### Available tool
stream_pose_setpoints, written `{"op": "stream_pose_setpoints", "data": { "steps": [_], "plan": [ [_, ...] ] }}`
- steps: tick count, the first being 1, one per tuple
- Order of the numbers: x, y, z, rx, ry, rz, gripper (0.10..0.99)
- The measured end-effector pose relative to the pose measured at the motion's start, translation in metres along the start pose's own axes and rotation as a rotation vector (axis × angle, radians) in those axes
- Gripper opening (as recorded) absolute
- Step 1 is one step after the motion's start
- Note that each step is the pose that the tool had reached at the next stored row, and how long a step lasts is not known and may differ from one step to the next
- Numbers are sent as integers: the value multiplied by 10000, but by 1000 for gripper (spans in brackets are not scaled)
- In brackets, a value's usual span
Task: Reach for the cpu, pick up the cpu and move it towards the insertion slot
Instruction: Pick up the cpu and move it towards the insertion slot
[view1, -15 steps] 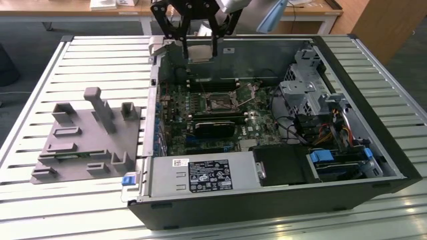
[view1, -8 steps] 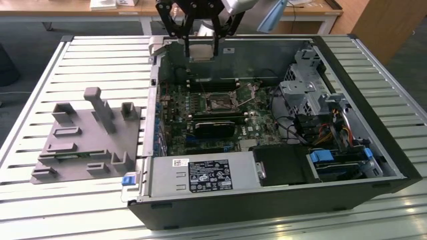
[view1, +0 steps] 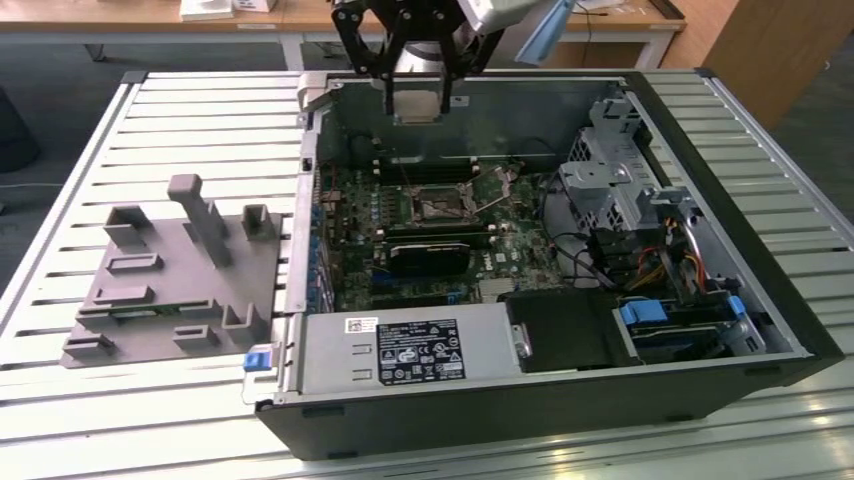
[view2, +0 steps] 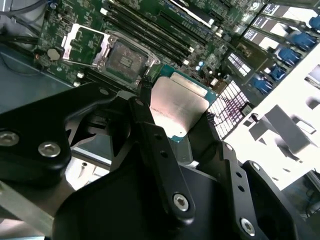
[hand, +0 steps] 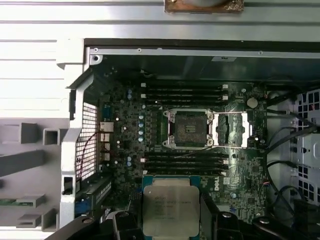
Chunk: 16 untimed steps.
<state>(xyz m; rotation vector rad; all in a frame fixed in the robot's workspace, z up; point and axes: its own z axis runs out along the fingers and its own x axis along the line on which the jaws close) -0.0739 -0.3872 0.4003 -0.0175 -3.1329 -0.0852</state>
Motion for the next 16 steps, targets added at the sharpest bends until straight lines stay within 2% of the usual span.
{"op": "stream_pose_setpoints", "data": {
  "steps": [16],
  "plan": [
    [-264, 134, 81, -1, -9, 156, 541]
  ]
}}
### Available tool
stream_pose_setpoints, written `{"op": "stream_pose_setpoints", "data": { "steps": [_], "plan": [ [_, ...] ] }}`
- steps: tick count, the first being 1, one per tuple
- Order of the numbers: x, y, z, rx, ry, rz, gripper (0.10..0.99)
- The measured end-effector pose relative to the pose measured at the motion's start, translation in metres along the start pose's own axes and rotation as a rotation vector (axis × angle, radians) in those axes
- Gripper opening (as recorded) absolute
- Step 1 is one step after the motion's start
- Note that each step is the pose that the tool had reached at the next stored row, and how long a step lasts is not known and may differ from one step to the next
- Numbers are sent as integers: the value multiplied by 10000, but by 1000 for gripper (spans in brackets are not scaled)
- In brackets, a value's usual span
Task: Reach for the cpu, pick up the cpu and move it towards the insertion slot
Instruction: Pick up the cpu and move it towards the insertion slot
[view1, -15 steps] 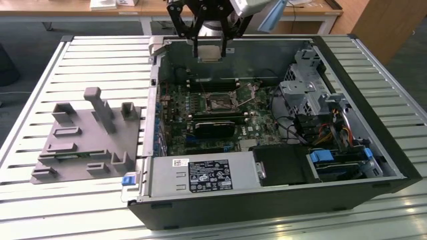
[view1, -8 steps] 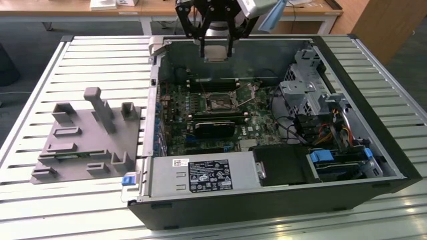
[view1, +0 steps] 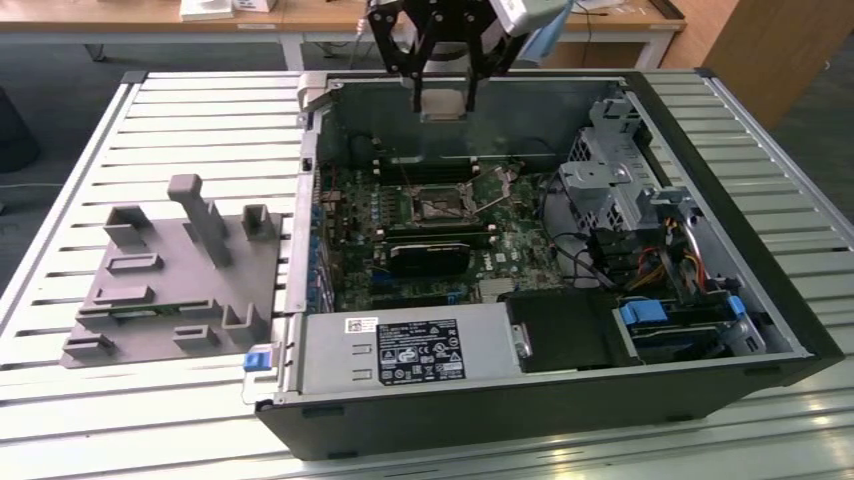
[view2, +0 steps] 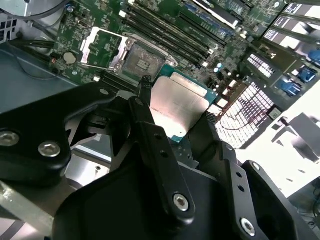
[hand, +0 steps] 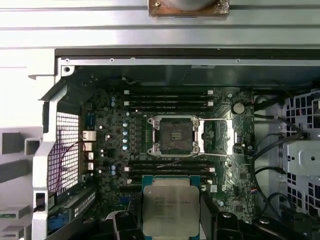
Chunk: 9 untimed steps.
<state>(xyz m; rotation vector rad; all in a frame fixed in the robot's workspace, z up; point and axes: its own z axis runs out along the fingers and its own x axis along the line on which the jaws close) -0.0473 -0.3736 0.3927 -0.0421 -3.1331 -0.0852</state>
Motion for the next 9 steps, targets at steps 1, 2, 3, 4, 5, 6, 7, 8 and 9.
{"op": "stream_pose_setpoints", "data": {
  "steps": [1, 2, 3, 4, 5, 6, 7, 8, 9],
  "plan": [
    [-12, 11, 3, 0, 0, 6, 541],
    [-20, 22, 7, 0, 0, 11, 541],
    [-24, 30, 9, 1, 0, 16, 541],
    [-26, 35, 11, 0, -1, 17, 541],
    [-26, 35, 11, 0, -1, 18, 541],
    [-26, 35, 11, 1, -1, 18, 541],
    [-26, 35, 11, 0, -1, 18, 541],
    [-26, 35, 11, 0, -2, 18, 541],
    [-26, 35, 12, 0, -1, 18, 541]
  ]
}}
